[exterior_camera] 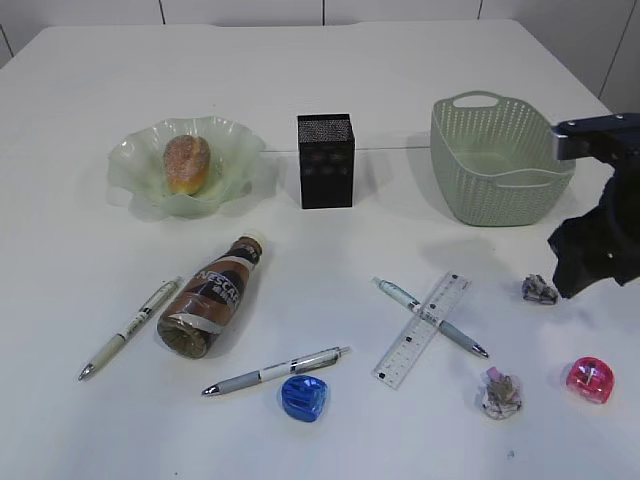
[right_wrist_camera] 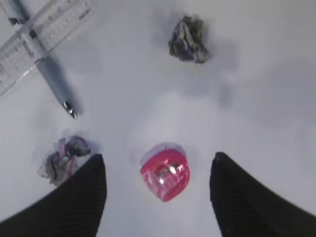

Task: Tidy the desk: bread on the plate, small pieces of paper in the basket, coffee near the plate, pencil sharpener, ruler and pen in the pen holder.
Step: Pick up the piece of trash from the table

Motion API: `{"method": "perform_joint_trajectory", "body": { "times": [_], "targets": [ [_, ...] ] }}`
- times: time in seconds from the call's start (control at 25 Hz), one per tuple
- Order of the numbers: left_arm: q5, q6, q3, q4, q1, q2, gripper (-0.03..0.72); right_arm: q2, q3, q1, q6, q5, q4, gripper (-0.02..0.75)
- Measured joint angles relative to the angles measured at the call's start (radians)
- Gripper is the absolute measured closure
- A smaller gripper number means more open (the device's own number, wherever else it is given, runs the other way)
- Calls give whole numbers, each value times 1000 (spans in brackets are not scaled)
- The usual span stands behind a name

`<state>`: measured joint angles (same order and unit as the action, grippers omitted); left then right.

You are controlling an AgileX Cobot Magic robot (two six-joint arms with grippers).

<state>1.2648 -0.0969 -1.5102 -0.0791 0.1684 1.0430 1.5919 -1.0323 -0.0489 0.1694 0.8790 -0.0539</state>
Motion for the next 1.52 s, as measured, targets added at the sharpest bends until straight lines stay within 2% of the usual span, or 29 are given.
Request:
{"method": "perform_joint_trajectory", "body": {
  "times": [0.04, 0.08, 0.12, 0.48, 0.96, 1.52],
  "targets": [
    [0, -2, 0, 4, 0, -2, 259, 0, 0, 0, 0, 0, 0, 225],
    [0, -2, 0, 12, 0, -2, 260, 83, -102, 0, 0, 20, 2, 225],
    [0, -2, 0, 17, 0, -2, 262, 99, -127, 0, 0, 22, 2, 225],
    [0, -4, 0, 29, 0, 4, 266, 252, -288, 0, 0, 56, 6, 225],
    [0, -7, 0, 29, 0, 24, 273, 389, -361, 0, 0, 62, 54, 225],
    [0, -7, 0, 31, 0, 24, 276, 495, -369, 0, 0, 62, 77, 225]
  ]
}}
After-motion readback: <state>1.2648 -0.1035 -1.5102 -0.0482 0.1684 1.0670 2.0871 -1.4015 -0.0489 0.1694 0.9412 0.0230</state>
